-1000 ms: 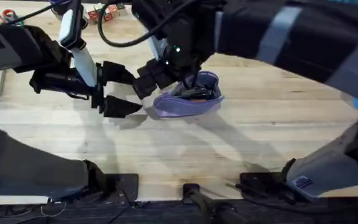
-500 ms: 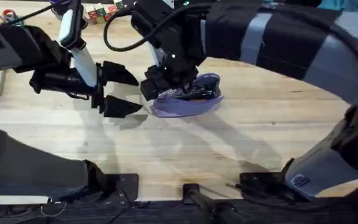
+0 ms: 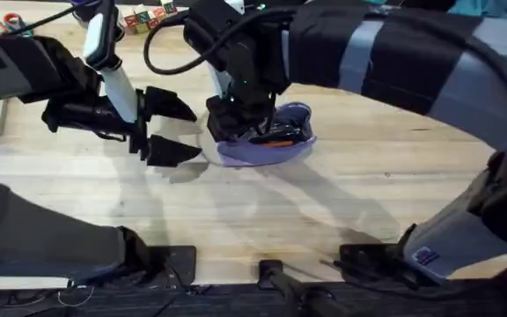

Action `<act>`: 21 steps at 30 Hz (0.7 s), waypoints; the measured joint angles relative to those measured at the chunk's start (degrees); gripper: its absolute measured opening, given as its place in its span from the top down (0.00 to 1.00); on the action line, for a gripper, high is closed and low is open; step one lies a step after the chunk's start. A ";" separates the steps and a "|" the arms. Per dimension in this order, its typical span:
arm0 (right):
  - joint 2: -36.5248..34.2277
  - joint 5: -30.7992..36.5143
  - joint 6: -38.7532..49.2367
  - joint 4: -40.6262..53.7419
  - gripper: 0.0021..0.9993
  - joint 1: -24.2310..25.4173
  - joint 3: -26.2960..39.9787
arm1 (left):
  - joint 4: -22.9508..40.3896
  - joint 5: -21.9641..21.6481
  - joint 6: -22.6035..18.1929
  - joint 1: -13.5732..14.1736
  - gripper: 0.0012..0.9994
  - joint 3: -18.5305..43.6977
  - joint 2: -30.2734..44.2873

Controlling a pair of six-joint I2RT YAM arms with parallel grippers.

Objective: Unzip the bag, pick up the pens from the table one at a time and place them inside, then zip the bag closed.

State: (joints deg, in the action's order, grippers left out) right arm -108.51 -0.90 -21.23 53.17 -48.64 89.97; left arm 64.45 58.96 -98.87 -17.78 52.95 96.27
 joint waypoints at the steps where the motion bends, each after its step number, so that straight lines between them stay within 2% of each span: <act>1: 0.00 -0.12 -0.01 0.02 0.87 -0.04 0.00 | 0.00 0.00 0.00 0.00 0.18 0.00 0.00; 2: 0.00 -0.22 -0.03 0.02 0.93 -0.07 0.00 | 0.00 0.00 0.00 0.00 0.18 0.00 0.00; 4: 0.00 -0.22 -0.01 0.09 0.96 -0.07 0.00 | 0.00 0.00 0.00 0.00 0.18 0.00 0.00; 21: 0.26 0.93 -0.01 1.88 0.97 -0.04 1.66 | 0.02 0.00 0.00 0.00 0.18 0.00 0.00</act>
State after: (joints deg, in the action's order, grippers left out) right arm -108.25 0.03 -21.23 55.05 -48.69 91.64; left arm 64.47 58.96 -98.87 -17.78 52.95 96.27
